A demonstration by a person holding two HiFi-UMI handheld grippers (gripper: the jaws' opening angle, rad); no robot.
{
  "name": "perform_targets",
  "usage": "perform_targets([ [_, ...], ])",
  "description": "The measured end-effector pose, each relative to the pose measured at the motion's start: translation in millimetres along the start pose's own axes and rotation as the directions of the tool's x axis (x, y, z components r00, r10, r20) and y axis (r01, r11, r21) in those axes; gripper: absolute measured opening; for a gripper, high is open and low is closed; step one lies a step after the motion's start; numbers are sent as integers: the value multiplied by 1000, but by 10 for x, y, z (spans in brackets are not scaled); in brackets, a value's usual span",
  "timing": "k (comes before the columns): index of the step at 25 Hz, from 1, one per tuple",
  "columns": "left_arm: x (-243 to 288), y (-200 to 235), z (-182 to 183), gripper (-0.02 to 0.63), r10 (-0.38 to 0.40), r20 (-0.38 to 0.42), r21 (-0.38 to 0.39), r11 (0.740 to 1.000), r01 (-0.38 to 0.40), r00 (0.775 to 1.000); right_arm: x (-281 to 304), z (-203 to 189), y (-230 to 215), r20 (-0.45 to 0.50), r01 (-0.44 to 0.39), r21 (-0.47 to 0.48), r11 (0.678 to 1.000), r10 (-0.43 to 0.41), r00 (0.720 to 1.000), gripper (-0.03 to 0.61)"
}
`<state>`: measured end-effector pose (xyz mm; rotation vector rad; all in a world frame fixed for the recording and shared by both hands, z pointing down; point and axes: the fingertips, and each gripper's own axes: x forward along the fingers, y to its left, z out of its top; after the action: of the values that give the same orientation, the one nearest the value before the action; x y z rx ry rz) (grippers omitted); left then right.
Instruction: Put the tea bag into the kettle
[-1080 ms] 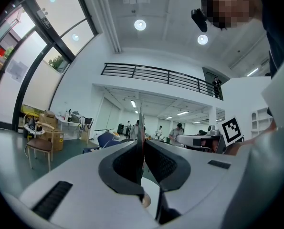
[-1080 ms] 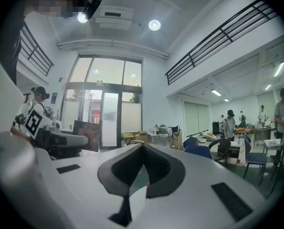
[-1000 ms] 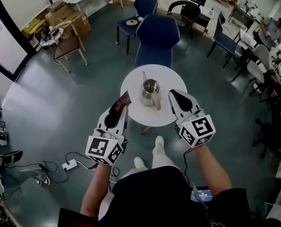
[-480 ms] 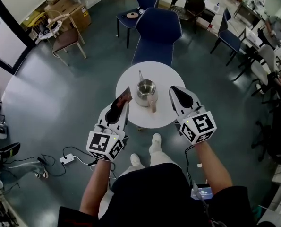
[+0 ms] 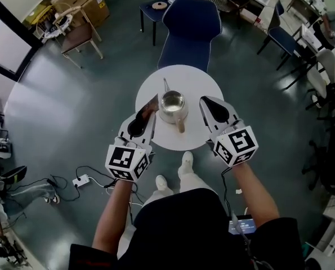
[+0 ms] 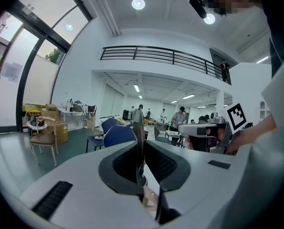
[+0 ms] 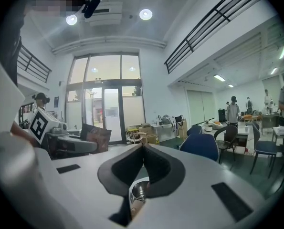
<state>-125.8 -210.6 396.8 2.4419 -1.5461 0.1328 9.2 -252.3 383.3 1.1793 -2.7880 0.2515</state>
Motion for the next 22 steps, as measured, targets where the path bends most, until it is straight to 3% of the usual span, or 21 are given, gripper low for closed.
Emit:
perform_targets([
  [9, 738, 85, -309, 40, -17, -148, 16, 1000, 20, 989, 242, -254, -441, -49, -6, 40, 999, 8, 999, 18],
  [22, 1269, 256, -999, 40, -15, -336, 57, 998, 37, 942, 462, -687, -691, -103, -7, 79, 997, 15, 995, 18],
])
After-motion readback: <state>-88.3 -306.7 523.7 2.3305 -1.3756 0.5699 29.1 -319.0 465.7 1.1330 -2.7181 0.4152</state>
